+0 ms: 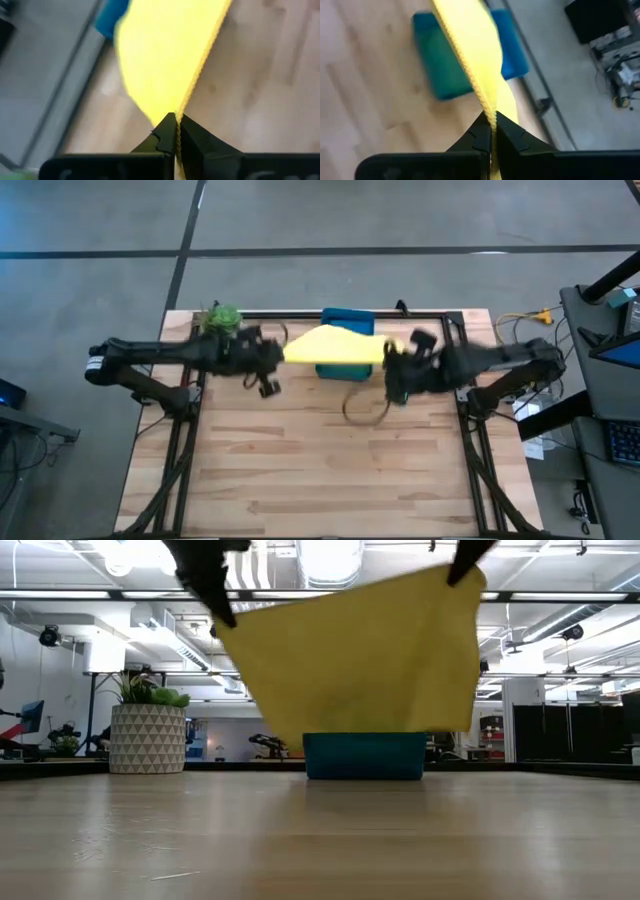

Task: Fold microfiber towels
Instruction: Fold the yellow microfiber cloth

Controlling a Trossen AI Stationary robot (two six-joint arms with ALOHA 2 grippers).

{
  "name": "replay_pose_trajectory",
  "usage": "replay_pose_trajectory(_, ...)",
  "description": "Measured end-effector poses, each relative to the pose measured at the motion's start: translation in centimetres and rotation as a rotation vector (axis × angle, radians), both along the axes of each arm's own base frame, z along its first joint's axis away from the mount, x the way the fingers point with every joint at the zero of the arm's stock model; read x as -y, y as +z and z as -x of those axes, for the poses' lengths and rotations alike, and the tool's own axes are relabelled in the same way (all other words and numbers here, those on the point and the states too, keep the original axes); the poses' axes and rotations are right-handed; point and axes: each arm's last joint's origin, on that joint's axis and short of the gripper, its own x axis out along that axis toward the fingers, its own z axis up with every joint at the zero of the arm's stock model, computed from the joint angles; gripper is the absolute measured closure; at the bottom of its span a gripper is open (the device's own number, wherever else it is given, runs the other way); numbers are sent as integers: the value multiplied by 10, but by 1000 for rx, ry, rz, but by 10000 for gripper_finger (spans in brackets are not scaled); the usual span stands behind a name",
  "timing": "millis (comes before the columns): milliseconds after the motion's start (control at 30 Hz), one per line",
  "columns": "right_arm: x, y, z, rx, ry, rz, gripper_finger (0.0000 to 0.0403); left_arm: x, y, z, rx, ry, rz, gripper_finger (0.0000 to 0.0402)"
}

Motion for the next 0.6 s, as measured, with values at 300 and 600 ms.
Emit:
replay_pose_trajectory(300,-72,-91,16,51,7,-200,395,81,-67,5,51,-25,207,401)
replay_pose_trajectory(600,-122,-149,26,251,-24,-474,394,146,-124,1,95,-29,430,401)
